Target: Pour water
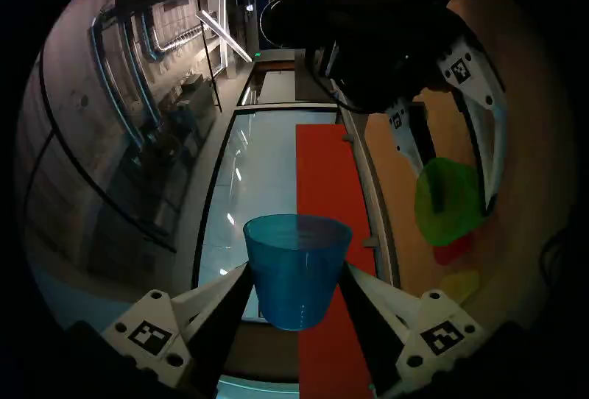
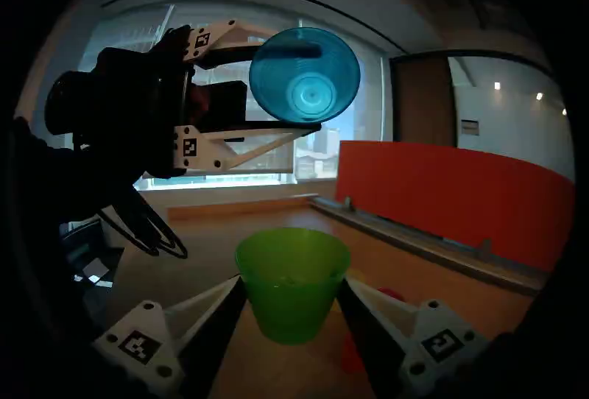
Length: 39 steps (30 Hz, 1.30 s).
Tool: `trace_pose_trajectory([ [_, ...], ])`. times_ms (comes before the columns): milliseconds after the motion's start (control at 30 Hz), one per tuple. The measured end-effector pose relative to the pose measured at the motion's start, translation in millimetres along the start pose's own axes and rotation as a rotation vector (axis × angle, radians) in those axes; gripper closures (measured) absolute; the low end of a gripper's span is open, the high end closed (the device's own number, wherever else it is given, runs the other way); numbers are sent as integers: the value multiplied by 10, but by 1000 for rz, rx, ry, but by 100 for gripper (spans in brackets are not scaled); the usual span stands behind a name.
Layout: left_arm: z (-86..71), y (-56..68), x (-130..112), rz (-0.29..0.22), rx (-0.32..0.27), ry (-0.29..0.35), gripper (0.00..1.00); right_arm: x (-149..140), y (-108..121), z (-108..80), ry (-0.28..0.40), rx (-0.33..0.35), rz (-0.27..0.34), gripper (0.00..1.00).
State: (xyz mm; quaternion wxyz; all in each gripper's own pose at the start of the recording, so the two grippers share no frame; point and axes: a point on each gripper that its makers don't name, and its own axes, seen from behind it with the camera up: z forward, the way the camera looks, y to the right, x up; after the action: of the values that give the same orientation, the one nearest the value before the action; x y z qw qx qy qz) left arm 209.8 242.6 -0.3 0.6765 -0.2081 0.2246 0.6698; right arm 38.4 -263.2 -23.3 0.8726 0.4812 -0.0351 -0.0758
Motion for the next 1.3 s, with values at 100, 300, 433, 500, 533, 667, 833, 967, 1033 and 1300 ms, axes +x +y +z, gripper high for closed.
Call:
trace_pose_trajectory([
  [100,-4,-18,-20,9,3,-6,20,2,8,3,1,-1,0,14],
  [300,19,-8,-66,-48,-2,-17,20,6,27,2,4,-3,3,14],
  [433,46,37,-75,-154,-9,-13,20,2,33,-5,6,-5,2,15],
  [500,62,61,-83,-217,-11,-10,20,2,39,-11,8,-7,2,14],
  [533,68,72,-93,-253,-10,-10,20,3,42,-13,9,-8,2,14],
  [667,87,129,-142,-401,-10,-7,20,9,52,-24,11,-13,2,14],
  [833,83,184,-195,-589,-7,1,20,23,65,-37,14,-20,1,14],
  [967,75,198,-231,-727,0,6,20,43,69,-44,18,-22,2,14],
  [1033,80,216,-251,-793,0,10,20,52,69,-48,20,-24,2,14],
  [1300,64,197,-258,-1065,4,50,20,93,102,-72,27,-35,2,14],
])
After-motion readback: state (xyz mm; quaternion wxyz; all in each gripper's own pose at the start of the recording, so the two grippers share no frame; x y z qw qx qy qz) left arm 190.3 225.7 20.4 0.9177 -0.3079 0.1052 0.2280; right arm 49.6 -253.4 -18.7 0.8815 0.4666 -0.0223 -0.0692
